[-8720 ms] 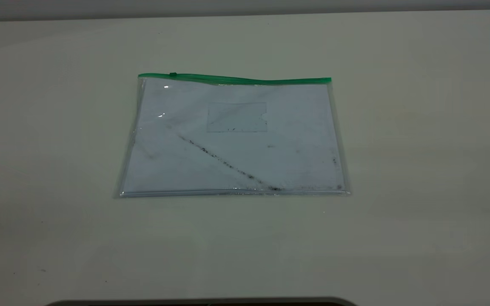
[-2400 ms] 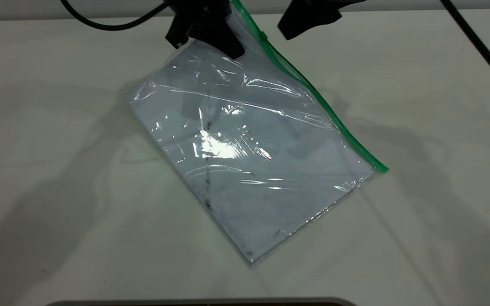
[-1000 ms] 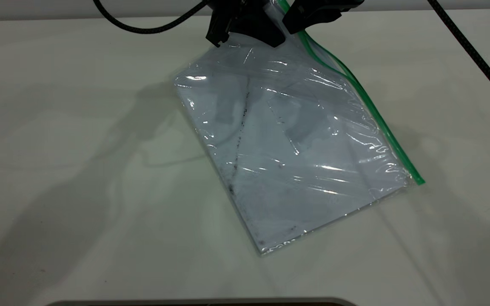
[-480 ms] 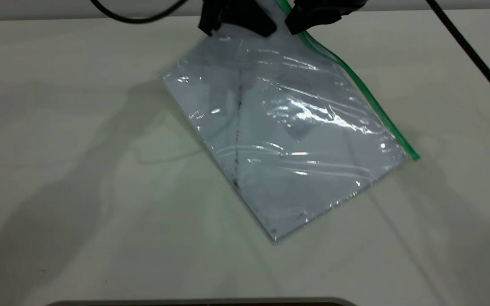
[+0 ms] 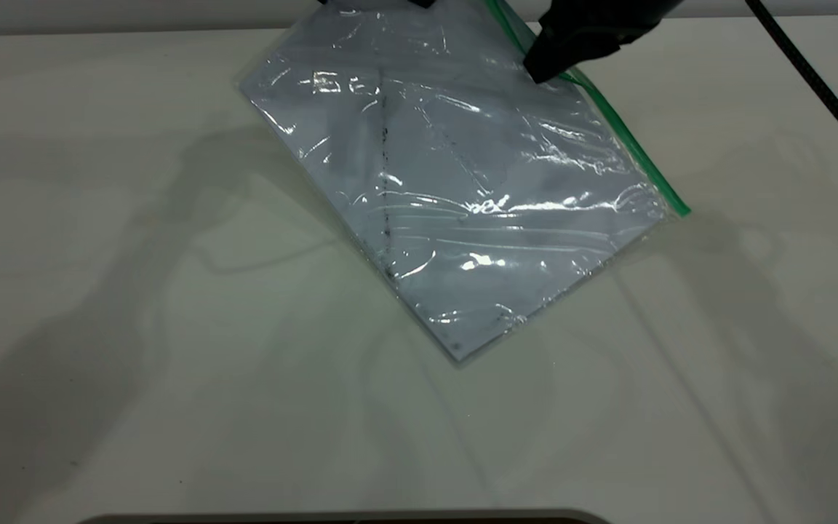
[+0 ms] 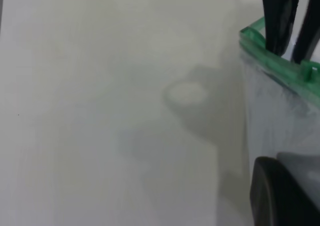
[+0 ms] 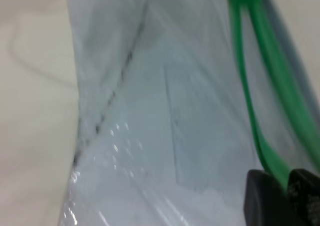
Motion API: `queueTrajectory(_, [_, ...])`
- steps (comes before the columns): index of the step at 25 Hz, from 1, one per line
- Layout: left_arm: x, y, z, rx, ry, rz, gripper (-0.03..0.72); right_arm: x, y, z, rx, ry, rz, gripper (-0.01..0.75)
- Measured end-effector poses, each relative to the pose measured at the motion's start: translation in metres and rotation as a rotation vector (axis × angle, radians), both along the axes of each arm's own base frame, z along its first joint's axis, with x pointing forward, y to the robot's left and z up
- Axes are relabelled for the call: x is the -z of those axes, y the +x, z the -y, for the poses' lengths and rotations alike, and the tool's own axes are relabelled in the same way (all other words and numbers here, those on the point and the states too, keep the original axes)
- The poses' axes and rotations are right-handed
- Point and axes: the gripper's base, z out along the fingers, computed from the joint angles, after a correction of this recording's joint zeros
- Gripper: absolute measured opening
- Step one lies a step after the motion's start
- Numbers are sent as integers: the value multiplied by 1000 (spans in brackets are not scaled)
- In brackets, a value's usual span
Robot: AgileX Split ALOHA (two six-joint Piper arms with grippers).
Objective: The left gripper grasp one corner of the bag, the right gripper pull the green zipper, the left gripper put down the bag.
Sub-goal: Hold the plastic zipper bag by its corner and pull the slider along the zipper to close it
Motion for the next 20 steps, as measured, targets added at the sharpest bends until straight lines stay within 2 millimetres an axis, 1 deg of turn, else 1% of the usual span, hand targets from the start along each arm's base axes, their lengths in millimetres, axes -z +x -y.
queueTrajectory(2, [-2, -1, 0, 8, -2, -5, 53, 1, 0, 1, 0, -2, -1, 151])
queueTrajectory(5, [-2, -2, 0, 22, 7, -9, 53, -1, 2, 0, -1, 1, 4, 207])
queueTrajectory(8, [0, -3, -2, 19, 32, -19, 53, -4, 4, -1, -2, 7, 11, 327])
queueTrajectory(12, [2, -1, -4, 4, 70, -16, 53, -11, 1, -3, -20, 33, -12, 472])
queueTrajectory(15, [3, -1, -5, 0, 83, -12, 53, -26, -2, -4, -39, 54, 0, 515])
queueTrajectory(18, [3, -1, -4, 4, 85, -13, 53, -39, 1, -5, -37, 67, 33, 524])
queueTrajectory(20, [3, -3, -2, 11, 87, -13, 53, -42, 3, -5, -24, 75, 46, 524])
